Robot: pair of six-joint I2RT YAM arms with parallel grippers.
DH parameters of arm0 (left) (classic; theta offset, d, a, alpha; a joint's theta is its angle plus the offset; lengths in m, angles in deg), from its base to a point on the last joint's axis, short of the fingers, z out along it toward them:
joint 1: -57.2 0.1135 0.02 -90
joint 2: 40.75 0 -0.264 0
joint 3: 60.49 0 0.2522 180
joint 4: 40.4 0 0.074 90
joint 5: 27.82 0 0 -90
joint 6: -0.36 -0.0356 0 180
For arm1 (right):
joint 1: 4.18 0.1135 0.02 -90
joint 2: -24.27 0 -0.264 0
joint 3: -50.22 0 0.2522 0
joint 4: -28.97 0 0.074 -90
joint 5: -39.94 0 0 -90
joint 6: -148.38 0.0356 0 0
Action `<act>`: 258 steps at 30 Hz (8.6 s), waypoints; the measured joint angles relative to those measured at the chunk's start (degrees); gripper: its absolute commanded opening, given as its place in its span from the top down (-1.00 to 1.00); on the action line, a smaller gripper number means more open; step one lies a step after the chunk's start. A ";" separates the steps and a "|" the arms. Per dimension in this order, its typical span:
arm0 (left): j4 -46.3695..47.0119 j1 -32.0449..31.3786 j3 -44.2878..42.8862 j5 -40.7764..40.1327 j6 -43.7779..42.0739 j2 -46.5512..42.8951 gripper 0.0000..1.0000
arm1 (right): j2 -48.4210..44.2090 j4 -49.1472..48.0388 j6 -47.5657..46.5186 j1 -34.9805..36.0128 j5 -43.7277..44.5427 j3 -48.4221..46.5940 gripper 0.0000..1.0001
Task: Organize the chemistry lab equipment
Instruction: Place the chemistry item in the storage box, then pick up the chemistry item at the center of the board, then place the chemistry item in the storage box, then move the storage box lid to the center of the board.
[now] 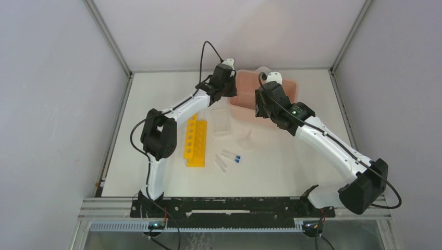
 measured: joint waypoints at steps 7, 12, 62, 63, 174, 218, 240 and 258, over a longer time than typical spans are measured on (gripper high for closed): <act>-0.42 -1.33 0.00 0.17 -1.07 -0.07 1.00 | 8.35 -4.31 -3.17 -3.61 -0.33 -3.34 0.90; -0.48 -1.46 0.35 0.24 -1.14 -0.22 1.00 | 15.28 -6.95 -4.61 -6.49 -1.88 -5.51 0.90; -0.72 -1.46 0.94 1.07 -1.44 -0.87 1.00 | 36.92 -3.76 -5.42 -14.36 -9.57 -22.05 -0.38; -0.74 -1.44 0.94 1.07 -1.44 -0.87 1.00 | 35.95 -4.28 -5.49 -14.23 -9.51 -21.64 -0.38; -2.03 1.05 0.72 4.13 -0.92 -0.68 1.00 | 0.11 -10.80 -4.26 1.73 10.21 -0.59 0.92; -3.58 -0.26 1.62 3.06 -1.88 -2.78 1.00 | 12.13 0.13 -3.85 -10.25 0.07 -13.33 -0.08; 2.69 -0.35 11.04 -2.08 5.57 -10.03 1.00 | 0.13 -8.02 -0.81 -11.91 6.12 0.13 -0.09; 5.33 2.62 14.01 -7.74 7.15 -16.26 1.00 | -2.58 -14.84 8.87 -22.10 5.60 2.82 -0.05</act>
